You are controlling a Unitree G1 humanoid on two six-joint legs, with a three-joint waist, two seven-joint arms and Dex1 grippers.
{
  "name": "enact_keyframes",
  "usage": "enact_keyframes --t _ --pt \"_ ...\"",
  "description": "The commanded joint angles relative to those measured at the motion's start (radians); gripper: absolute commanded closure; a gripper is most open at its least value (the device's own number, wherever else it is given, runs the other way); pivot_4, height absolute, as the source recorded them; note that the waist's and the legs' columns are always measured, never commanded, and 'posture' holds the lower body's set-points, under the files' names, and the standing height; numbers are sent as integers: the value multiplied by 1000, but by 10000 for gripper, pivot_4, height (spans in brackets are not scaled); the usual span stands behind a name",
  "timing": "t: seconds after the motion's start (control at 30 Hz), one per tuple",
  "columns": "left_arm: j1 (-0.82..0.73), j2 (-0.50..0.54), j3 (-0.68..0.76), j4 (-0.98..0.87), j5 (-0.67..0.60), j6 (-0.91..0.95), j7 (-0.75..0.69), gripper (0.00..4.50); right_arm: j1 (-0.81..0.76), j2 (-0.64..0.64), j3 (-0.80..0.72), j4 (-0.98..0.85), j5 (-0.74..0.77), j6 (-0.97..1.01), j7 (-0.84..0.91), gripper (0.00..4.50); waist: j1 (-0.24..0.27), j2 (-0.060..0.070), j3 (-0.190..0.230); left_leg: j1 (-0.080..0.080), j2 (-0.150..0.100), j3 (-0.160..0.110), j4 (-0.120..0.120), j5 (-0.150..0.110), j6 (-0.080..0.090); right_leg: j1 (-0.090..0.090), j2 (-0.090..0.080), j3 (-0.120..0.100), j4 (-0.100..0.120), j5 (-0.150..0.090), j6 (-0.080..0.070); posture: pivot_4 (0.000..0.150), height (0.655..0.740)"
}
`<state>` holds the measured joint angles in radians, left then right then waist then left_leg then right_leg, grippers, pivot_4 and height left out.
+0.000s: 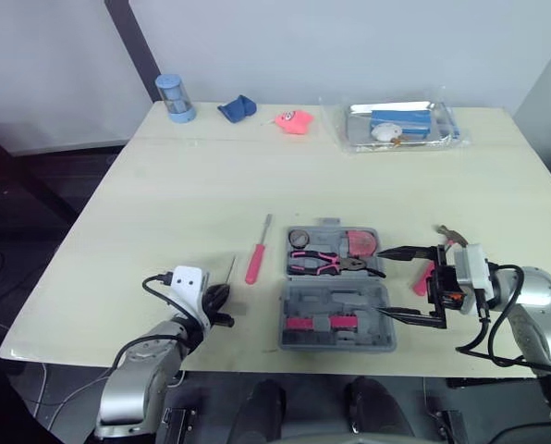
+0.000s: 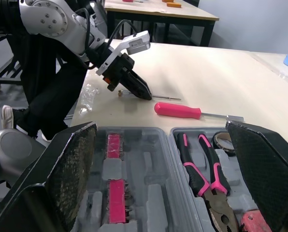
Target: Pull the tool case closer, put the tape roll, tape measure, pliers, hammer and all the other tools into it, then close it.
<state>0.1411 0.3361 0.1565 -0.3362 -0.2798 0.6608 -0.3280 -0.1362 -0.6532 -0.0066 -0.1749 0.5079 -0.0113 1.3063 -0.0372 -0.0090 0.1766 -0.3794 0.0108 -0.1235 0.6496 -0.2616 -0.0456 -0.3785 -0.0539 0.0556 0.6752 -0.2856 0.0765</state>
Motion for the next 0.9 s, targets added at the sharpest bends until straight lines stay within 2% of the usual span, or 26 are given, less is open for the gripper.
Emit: enact_keyframes --t 0.03,0.13,0.27,0.37,0.5,0.6,0.7,0.9 --pt "25 31 28 -24 -18 -30 -40 44451 -14 -6 -22 -17 23 -11 9 0 -1 0 0 0 0 0 0 0 0 0 0 0 0 0 0 1500 7400" --pt "30 101 65 -46 -48 -42 -111 44451 -18 -6 -23 -14 34 -5 16 0 -1 0 0 0 0 0 0 0 0 0 0 0 0 0 0 1500 7400" --pt "4 249 90 -66 -113 -24 -265 44451 -23 -7 -25 -2 36 -3 26 0 -1 -1 1 0 0 -1 0 0 0 0 0 -1 0 0 0 1500 7400" --pt "-65 374 66 -73 -151 10 -381 44451 -26 -8 -29 13 33 -7 33 0 2 -1 1 -1 0 -1 0 0 0 0 0 -1 -1 0 0 1500 7400" --pt "-169 482 -14 -77 -179 39 -504 44451 -23 -9 -35 21 29 -12 30 0 0 -1 2 -1 0 -1 -1 0 0 0 0 -1 -1 0 0 1500 7400" --pt "-275 522 -104 -64 -185 47 -590 44451 -13 -9 -44 18 26 -15 19 0 -3 -1 2 -1 0 0 -2 0 0 0 0 -1 -2 0 0 1500 7400" --pt "-407 513 -205 -12 -179 63 -651 44451 3 -8 -54 7 22 -17 2 0 -2 -1 2 -1 0 -1 -2 0 0 0 1 -1 -2 0 0 1500 7400" --pt "-581 482 -399 83 -78 17 -731 44451 42 -14 -75 -15 19 -21 -21 0 -7 -1 2 -1 0 0 -2 0 0 0 1 -1 -2 0 0 1500 7400"
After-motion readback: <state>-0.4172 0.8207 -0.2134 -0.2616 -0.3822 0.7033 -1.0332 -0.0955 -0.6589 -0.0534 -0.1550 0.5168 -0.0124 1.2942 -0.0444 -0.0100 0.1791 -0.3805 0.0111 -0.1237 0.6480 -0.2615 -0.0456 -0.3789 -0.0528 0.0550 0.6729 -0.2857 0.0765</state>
